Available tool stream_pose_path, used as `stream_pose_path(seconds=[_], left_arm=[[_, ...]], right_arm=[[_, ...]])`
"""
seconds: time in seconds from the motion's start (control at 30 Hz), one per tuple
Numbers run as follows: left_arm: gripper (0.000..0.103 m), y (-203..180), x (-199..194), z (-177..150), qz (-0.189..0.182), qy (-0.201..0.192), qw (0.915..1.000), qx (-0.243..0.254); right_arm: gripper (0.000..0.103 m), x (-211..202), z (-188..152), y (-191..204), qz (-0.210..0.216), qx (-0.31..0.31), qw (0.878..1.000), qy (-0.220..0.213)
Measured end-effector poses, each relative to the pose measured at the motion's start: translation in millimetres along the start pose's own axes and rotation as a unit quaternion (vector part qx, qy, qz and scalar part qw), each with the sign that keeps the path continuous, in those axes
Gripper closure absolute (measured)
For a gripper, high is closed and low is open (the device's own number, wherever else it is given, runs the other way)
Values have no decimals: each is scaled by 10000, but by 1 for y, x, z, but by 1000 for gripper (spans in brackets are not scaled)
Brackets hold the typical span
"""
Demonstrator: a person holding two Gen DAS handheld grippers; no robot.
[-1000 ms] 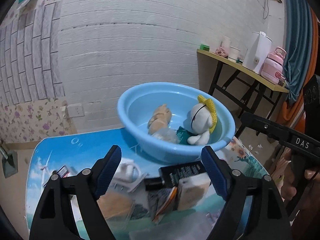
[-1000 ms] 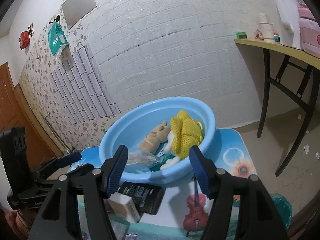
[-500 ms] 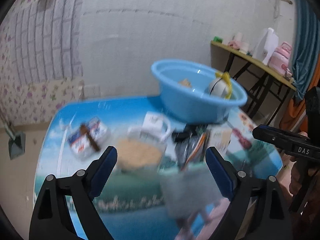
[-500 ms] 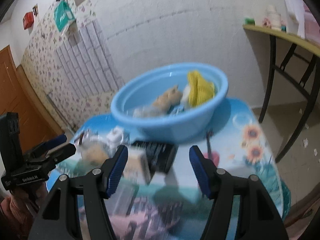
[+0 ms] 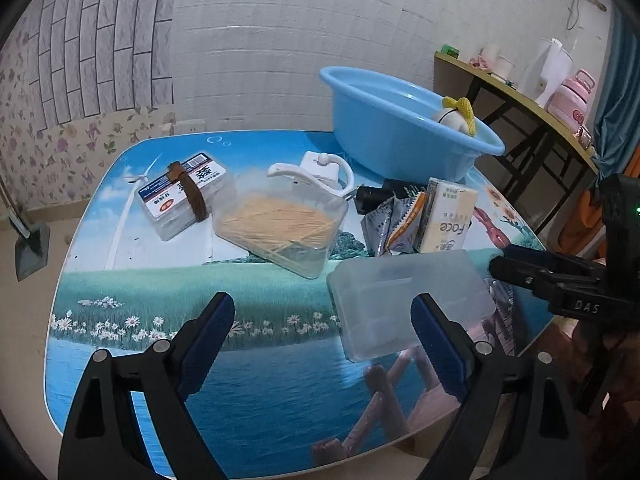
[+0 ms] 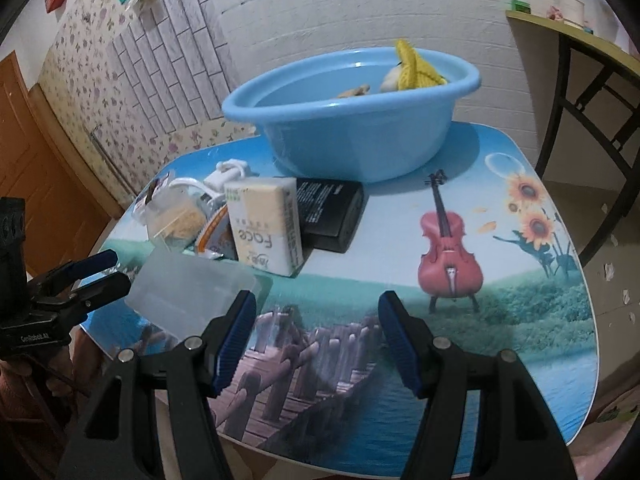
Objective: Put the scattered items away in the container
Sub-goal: 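Withdraw both tools from the basin and move the left toward the clear plastic box, then grasp the clear plastic box with the left tool while the right grasps the white 'Face' tissue pack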
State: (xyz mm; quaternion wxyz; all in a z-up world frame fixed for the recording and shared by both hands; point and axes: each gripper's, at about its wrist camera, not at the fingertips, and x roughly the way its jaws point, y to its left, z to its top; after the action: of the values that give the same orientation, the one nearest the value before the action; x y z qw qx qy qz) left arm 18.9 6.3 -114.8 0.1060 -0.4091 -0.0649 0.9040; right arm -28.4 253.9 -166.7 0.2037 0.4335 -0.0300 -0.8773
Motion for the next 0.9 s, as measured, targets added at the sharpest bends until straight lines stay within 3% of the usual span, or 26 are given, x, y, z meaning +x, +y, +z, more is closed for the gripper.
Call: stream_pose_path(seconds=[0.5, 0.73, 0.9], left_arm=[[13, -15, -9, -1, -129, -68, 9992, 379], [12, -6, -12, -2, -213, -43, 9994, 252], [6, 2, -13, -4, -339, 16, 9994, 65]], right_arm=[[40, 23, 0, 39, 586, -585, 9962, 284], [40, 33, -3, 71, 1301, -985, 9854, 493], [40, 34, -4, 75, 1719, -891, 9795, 560]])
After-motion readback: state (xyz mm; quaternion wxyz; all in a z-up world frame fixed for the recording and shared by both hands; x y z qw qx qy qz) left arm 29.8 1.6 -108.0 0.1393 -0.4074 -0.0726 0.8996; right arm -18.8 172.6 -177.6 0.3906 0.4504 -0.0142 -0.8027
